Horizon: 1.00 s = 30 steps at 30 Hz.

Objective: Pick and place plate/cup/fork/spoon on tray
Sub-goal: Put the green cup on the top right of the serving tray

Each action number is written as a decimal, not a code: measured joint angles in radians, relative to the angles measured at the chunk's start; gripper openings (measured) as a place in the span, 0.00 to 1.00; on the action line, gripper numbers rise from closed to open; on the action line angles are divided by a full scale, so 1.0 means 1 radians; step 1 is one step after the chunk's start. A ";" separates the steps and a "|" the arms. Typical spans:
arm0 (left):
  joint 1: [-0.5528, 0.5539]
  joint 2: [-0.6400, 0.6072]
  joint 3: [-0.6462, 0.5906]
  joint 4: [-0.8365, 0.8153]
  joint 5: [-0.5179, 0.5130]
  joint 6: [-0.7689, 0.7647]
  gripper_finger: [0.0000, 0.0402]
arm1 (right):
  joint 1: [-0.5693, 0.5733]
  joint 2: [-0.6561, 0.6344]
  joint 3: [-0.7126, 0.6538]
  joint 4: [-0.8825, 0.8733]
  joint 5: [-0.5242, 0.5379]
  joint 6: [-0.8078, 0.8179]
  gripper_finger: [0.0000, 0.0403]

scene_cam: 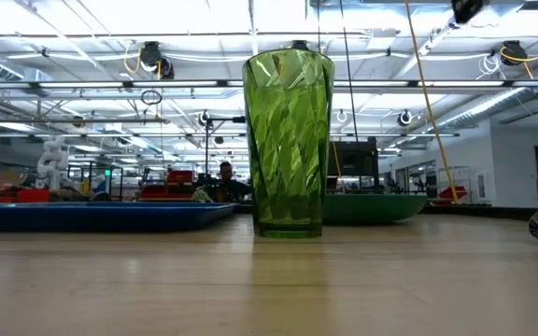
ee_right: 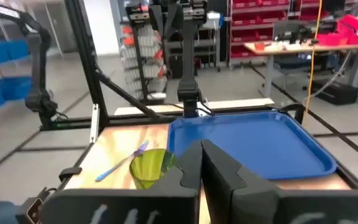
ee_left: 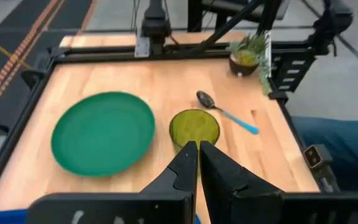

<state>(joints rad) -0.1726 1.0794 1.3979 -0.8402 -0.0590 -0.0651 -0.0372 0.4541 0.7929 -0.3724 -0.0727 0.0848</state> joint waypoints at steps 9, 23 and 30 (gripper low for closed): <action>-0.017 0.130 0.000 -0.002 -0.003 -0.023 0.05 | 0.000 0.323 0.319 -0.209 0.000 0.000 0.00; -0.075 0.239 0.000 -0.048 -0.012 -0.053 0.05 | 0.035 0.641 0.425 -0.285 -0.006 -0.077 0.00; -0.084 0.289 0.000 -0.017 -0.039 -0.069 0.05 | 0.126 0.743 0.425 -0.274 -0.006 -0.078 0.00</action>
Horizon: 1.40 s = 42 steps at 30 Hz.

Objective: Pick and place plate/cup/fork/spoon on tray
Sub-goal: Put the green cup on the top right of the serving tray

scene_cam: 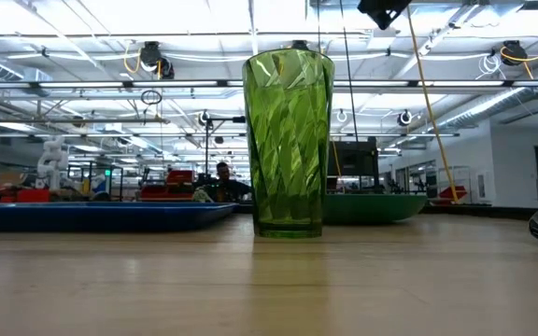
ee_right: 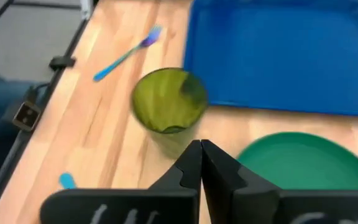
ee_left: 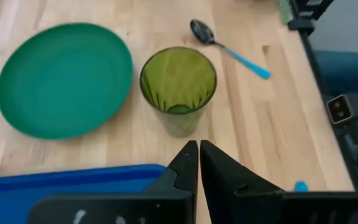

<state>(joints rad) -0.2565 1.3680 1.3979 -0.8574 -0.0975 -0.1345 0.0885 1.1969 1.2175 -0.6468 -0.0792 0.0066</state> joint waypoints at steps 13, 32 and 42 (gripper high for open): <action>-0.031 0.047 0.000 -0.025 0.000 -0.029 0.05 | 0.132 0.154 0.000 0.123 -0.003 0.028 0.28; -0.034 0.047 0.000 0.050 -0.009 0.066 0.05 | 0.165 0.308 0.000 0.217 0.056 -0.191 0.30; -0.034 0.047 0.000 0.067 -0.010 0.116 0.05 | 0.160 0.307 -0.012 0.197 0.076 -0.280 0.22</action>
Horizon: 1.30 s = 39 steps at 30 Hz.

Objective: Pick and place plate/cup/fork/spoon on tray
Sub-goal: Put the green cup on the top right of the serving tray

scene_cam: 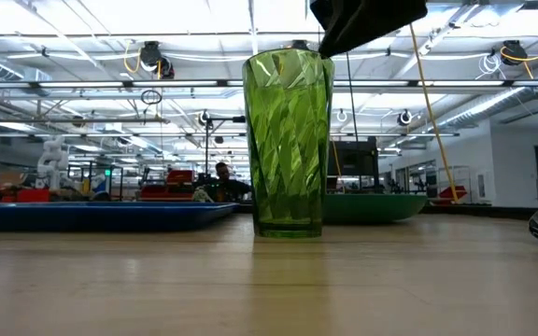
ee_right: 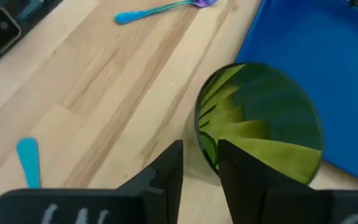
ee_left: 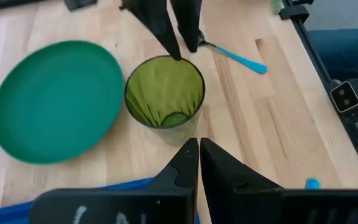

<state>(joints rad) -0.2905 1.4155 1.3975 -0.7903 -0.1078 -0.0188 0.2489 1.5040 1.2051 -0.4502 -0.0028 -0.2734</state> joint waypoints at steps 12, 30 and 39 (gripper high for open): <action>0.006 0.057 0.000 0.174 -0.001 0.209 0.05 | -0.017 0.000 -0.025 0.013 0.001 -0.015 0.08; 0.022 0.203 -0.001 0.242 0.045 0.411 0.29 | -0.021 0.000 -0.026 0.012 -0.011 -0.085 0.00; 0.038 0.218 0.000 0.298 0.102 0.514 0.47 | -0.055 0.000 -0.026 0.019 -0.083 -0.127 0.00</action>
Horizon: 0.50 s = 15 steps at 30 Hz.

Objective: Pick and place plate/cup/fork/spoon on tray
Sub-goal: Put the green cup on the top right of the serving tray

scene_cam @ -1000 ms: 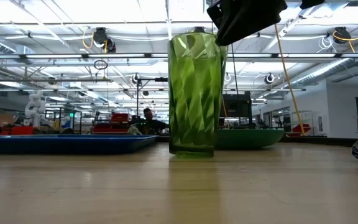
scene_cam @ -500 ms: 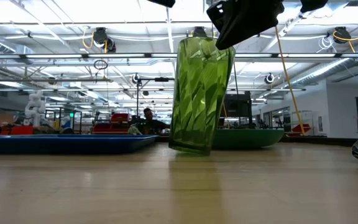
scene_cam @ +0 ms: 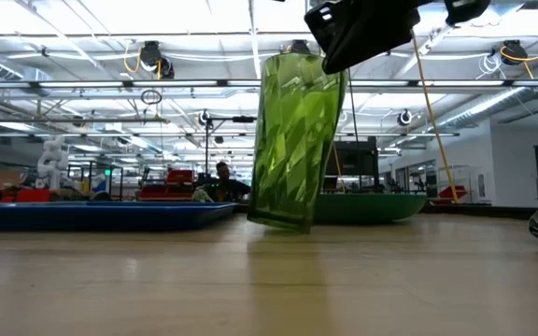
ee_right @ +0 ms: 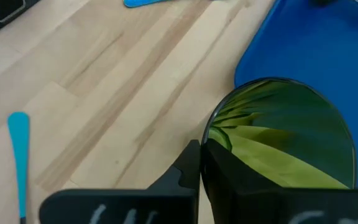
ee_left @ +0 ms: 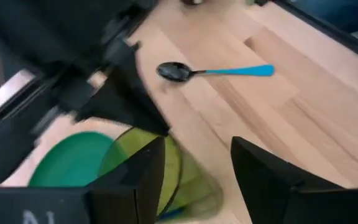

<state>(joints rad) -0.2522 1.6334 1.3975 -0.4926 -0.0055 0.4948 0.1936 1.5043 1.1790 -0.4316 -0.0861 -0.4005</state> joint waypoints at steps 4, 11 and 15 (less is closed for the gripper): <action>0.021 0.022 0.000 0.000 0.050 0.045 0.47 | -0.011 0.000 0.000 0.000 -0.025 -0.012 0.00; 0.059 0.045 0.000 -0.031 0.051 0.090 0.40 | -0.030 -0.001 0.000 -0.021 -0.046 -0.008 0.00; 0.065 0.045 0.000 -0.054 0.051 0.130 0.35 | -0.035 -0.001 0.000 -0.035 -0.047 -0.008 0.00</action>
<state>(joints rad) -0.1869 1.6783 1.3972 -0.5461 0.0456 0.6251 0.1591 1.5032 1.1790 -0.4666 -0.1328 -0.4090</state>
